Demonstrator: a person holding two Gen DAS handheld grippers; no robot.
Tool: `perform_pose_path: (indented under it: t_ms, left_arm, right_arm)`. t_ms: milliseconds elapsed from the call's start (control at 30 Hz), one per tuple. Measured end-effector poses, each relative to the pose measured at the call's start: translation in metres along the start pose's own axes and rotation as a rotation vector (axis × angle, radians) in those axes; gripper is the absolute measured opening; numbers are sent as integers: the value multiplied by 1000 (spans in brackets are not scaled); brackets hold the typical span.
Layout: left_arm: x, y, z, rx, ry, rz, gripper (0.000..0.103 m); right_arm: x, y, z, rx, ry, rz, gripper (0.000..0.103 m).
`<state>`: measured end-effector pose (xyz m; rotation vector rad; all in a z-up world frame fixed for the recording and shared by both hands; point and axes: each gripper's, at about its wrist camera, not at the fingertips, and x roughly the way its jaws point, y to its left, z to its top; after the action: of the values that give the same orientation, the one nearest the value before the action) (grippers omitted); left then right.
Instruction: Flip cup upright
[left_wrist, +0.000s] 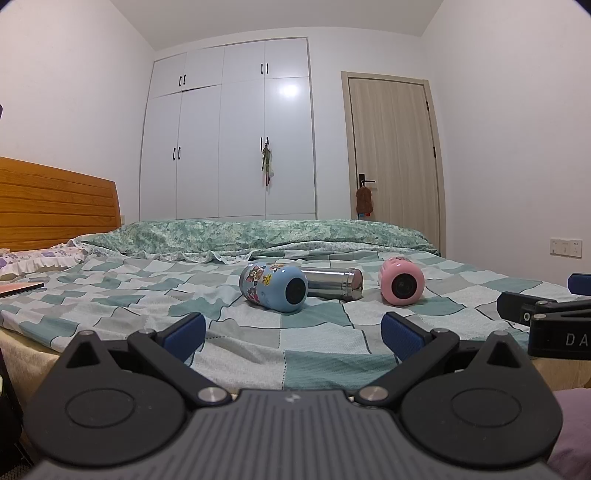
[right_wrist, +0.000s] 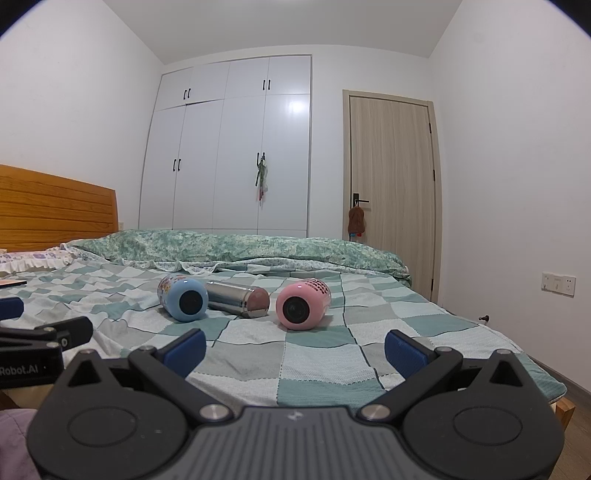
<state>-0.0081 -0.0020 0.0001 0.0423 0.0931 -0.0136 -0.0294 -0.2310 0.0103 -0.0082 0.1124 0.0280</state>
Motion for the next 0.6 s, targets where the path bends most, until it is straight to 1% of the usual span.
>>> perform_pose_path:
  t_ms: [200, 333, 533, 600]
  left_arm:
    - [0, 1, 0, 1, 1, 0, 103]
    - [1, 0, 2, 10, 9, 16, 103]
    - [11, 3, 26, 39, 18, 34, 103]
    - [20, 6, 34, 37, 36, 41, 103]
  right_arm:
    - [0, 0, 0, 0, 1, 1, 103]
    - [2, 0, 1, 6, 7, 5, 103]
    - [14, -3, 13, 6, -6, 12, 103]
    - [21, -4, 20, 5, -13, 17, 103]
